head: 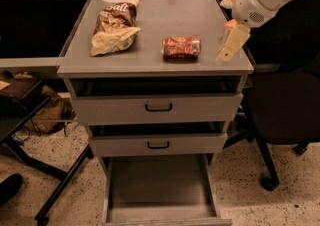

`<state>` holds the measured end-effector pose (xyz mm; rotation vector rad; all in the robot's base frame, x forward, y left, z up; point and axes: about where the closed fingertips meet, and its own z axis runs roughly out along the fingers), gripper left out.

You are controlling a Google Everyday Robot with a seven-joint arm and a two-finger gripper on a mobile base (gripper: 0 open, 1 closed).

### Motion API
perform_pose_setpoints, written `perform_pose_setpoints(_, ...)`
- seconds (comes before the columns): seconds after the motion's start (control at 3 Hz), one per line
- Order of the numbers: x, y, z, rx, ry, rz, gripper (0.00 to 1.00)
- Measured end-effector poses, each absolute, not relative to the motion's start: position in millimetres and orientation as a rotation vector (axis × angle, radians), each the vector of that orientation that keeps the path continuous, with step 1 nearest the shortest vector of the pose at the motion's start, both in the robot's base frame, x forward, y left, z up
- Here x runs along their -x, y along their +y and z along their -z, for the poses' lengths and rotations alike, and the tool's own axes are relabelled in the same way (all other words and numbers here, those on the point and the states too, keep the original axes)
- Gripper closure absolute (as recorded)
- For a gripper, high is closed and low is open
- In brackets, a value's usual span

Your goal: Place coke can into bottom drawer

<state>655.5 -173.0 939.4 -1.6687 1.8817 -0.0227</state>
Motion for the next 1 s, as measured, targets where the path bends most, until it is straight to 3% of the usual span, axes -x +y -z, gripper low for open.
perform_pose_setpoints(0.33,-696.2,-151.6,-917.1,1.661,1.838,-0.051,0.00)
perform_pose_setpoints(1.0,-716.1,-130.6,-897.5,1.684,1.785,-0.121,0.00)
